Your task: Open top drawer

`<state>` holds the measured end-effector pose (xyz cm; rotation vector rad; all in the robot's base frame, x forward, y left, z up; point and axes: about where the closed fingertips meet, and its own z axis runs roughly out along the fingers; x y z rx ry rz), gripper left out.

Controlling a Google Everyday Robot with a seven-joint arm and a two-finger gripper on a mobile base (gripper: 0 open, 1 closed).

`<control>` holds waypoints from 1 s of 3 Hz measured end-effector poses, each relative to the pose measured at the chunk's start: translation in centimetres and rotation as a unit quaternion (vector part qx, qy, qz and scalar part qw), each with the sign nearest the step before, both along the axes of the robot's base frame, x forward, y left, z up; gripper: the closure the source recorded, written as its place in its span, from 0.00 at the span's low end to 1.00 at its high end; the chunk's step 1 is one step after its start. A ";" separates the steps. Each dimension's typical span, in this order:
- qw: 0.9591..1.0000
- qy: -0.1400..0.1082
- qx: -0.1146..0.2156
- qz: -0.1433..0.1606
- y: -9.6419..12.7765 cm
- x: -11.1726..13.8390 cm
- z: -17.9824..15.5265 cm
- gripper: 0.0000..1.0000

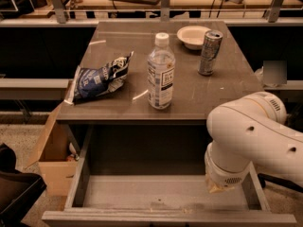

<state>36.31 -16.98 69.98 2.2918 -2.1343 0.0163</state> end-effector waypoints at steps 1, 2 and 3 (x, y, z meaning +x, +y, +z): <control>1.000 0.019 0.022 -0.010 -0.4 0.3 -2.4 1.00; 0.999 0.042 0.031 -0.016 -1.0 -0.2 -3.4 1.00; 0.998 0.065 0.016 -0.016 -1.7 -1.4 -3.0 1.00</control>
Offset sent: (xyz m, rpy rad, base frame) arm -0.0083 -0.0189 -0.0464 0.0854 0.1471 -0.0443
